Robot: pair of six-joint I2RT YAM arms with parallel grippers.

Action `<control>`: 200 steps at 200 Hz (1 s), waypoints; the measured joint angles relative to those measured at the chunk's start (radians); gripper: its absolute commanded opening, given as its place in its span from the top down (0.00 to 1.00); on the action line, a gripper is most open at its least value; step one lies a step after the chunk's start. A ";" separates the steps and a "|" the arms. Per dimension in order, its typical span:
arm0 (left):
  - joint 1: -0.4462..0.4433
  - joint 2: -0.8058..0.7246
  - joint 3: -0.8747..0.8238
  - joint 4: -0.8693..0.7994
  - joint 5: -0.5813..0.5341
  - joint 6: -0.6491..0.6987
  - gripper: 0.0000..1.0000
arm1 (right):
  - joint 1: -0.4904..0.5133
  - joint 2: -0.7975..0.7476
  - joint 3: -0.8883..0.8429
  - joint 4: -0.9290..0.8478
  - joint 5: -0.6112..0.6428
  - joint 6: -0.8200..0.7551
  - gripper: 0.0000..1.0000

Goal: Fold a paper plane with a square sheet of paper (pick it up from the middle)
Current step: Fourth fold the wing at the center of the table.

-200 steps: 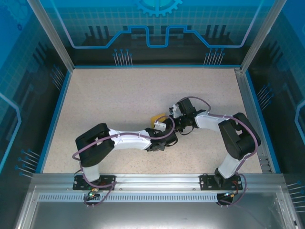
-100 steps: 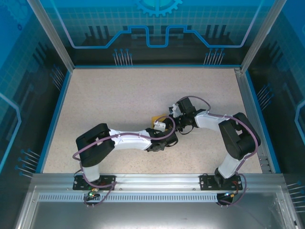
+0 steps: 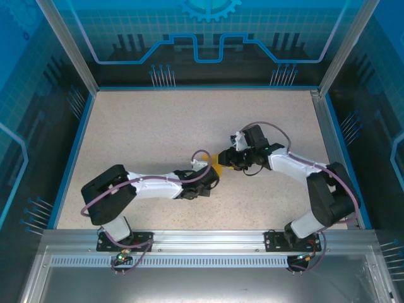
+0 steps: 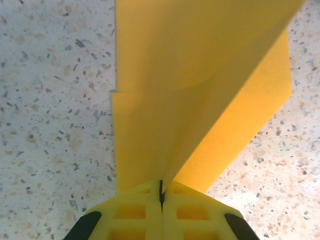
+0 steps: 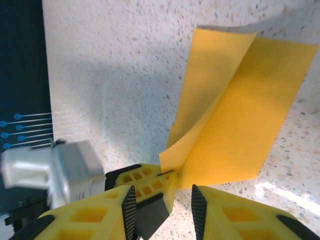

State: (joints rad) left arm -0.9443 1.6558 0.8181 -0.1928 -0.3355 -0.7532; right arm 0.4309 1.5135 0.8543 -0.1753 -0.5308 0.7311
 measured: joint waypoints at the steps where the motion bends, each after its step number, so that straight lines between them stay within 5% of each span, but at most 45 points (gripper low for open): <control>1: 0.004 -0.003 -0.005 0.007 0.006 0.000 0.96 | -0.001 -0.002 -0.001 0.000 0.000 0.000 0.61; 40: 0.103 -0.045 -0.087 0.152 0.202 0.035 0.96 | -0.015 -0.033 -0.024 0.001 -0.002 -0.017 0.62; 119: 0.249 -0.057 -0.162 0.315 0.511 0.080 0.95 | 0.056 0.091 0.001 0.027 -0.028 -0.025 0.82; 200: 0.302 -0.056 -0.167 0.361 0.632 0.104 0.94 | 0.100 0.227 0.096 0.098 -0.047 0.006 0.85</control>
State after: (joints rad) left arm -0.6426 1.5997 0.6506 0.1680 0.2970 -0.6495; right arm 0.5304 1.7405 0.9501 -0.0772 -0.5774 0.7368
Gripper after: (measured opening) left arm 0.066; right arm 0.146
